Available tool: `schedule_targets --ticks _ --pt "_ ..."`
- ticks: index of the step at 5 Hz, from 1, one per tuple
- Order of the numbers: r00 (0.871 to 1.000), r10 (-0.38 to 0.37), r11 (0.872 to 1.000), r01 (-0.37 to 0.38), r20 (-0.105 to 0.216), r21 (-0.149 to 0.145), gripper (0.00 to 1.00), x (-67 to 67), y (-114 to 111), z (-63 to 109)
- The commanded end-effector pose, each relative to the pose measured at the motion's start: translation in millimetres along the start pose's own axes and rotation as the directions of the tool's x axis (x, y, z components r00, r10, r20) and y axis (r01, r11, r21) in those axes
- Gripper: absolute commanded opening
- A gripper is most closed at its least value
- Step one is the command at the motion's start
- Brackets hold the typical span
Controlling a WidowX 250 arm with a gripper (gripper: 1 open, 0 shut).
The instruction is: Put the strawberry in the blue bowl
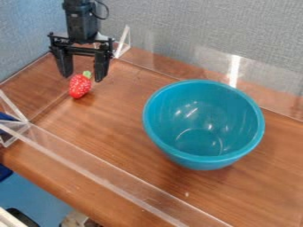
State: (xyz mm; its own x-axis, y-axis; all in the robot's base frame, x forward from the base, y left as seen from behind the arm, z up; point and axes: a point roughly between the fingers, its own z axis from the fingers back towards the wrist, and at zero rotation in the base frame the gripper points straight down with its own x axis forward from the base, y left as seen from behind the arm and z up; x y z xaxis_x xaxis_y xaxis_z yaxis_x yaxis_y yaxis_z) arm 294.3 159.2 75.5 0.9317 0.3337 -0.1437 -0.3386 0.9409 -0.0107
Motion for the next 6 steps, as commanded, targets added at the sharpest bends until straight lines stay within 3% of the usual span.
schedule_targets --ticks 1,6 --pt "0.998 0.027 1.000 -0.027 0.058 0.002 1.00 8.9 11.6 15.6" --pt "0.999 0.041 0.998 -0.040 0.033 -0.043 1.00 20.4 18.6 10.6"
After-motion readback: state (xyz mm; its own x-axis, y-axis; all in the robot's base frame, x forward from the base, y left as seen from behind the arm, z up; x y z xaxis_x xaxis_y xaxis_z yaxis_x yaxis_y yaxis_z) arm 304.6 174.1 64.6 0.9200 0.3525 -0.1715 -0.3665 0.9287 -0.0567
